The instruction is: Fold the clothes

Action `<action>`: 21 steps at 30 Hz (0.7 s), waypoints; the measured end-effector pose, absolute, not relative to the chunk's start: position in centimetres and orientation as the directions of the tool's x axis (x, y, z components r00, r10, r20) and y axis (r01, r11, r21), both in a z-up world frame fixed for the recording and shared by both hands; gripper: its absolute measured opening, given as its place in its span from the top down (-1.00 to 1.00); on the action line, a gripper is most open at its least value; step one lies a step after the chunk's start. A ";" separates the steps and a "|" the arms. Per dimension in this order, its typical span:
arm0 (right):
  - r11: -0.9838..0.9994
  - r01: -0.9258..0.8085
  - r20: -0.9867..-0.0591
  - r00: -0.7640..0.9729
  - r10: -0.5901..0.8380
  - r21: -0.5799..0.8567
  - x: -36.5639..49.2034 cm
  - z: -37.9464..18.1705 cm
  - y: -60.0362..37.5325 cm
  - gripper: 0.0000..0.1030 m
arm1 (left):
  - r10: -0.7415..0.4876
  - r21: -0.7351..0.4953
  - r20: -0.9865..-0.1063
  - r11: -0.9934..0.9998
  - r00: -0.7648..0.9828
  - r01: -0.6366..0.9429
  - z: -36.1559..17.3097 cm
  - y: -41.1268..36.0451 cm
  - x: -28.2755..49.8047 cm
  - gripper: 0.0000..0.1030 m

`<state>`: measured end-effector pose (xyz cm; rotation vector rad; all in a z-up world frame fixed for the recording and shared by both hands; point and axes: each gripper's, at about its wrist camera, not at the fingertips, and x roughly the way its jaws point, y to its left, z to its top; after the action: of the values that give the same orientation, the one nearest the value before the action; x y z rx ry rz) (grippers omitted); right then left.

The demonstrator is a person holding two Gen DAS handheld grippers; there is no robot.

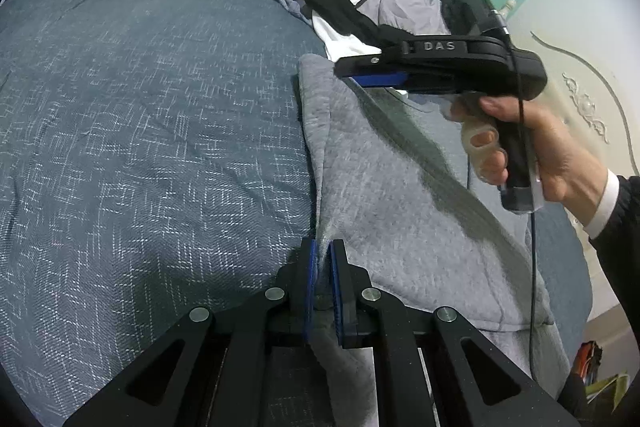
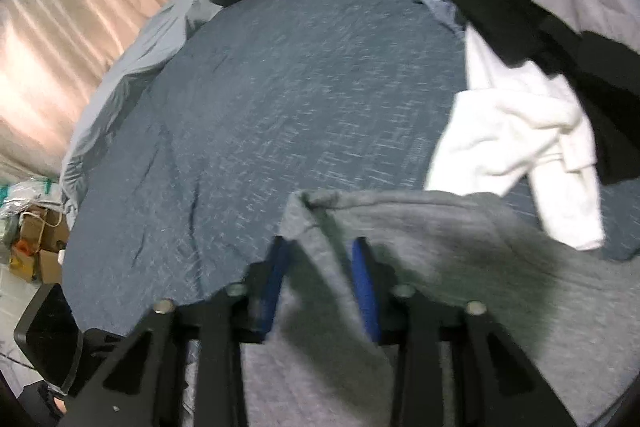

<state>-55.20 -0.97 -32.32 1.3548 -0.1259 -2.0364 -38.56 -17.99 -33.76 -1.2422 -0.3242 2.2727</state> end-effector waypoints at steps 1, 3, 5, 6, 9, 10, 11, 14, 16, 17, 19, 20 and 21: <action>-0.759 0.483 -0.774 -0.229 -0.590 0.436 -55.2 -32.3 -1.1 0.88 | 0.551 -0.442 -0.708 -0.833 -0.442 -0.332 -33.8 -18.0 -38.5 0.84; -0.760 0.485 -0.764 -0.251 -0.594 0.432 -55.4 -32.1 -1.3 0.95 | 0.549 -0.438 -0.707 -0.835 -0.446 -0.335 -33.7 -18.0 -38.4 0.84; -0.770 0.491 -0.765 -0.277 -0.582 0.407 -55.7 -31.9 -1.7 0.96 | 0.545 -0.431 -0.706 -0.838 -0.453 -0.335 -33.6 -18.0 -38.2 0.84; -0.776 0.494 -0.768 -0.289 -0.572 0.392 -56.0 -31.7 -2.0 0.96 | 0.543 -0.431 -0.705 -0.839 -0.457 -0.332 -33.6 -18.0 -38.2 0.84; -0.798 0.475 -0.773 -0.318 -0.549 0.371 -56.6 -31.7 -2.4 0.96 | 0.538 -0.431 -0.705 -0.843 -0.463 -0.323 -33.6 -18.2 -38.2 0.84; -0.801 0.471 -0.777 -0.315 -0.544 0.370 -56.8 -31.9 -2.6 0.96 | 0.535 -0.431 -0.706 -0.844 -0.464 -0.318 -33.7 -18.3 -38.2 0.84; -0.798 0.477 -0.784 -0.302 -0.543 0.369 -56.7 -32.2 -2.8 0.96 | 0.533 -0.430 -0.709 -0.846 -0.463 -0.316 -33.7 -18.3 -38.2 0.84; -0.794 0.494 -0.798 -0.284 -0.532 0.354 -56.4 -32.0 -2.7 0.89 | 0.521 -0.423 -0.724 -0.853 -0.452 -0.306 -34.2 -18.2 -38.3 0.84; -0.811 0.467 -0.777 -0.339 -0.531 0.351 -56.2 -30.4 -0.7 0.89 | 0.516 -0.423 -0.730 -0.856 -0.449 -0.297 -34.4 -18.1 -38.4 0.84; -0.822 0.447 -0.764 -0.370 -0.529 0.353 -56.1 -29.5 0.7 0.85 | 0.512 -0.422 -0.733 -0.859 -0.448 -0.291 -34.5 -18.1 -38.5 0.84; -0.834 0.410 -0.741 -0.413 -0.530 0.369 -55.4 -27.4 4.6 0.63 | 0.503 -0.417 -0.739 -0.864 -0.448 -0.281 -34.5 -18.1 -38.5 0.80; -0.843 0.396 -0.739 -0.427 -0.521 0.365 -54.9 -26.6 6.5 0.46 | 0.498 -0.417 -0.744 -0.867 -0.445 -0.274 -34.5 -18.2 -38.6 0.78; -0.850 0.387 -0.742 -0.436 -0.510 0.357 -54.2 -25.9 8.5 0.44 | 0.494 -0.417 -0.749 -0.869 -0.441 -0.266 -34.5 -18.3 -38.6 0.77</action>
<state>-54.23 8.46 -25.86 1.2432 -0.1807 -2.2817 -38.65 -18.26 -34.54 -1.3167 -0.3289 2.3171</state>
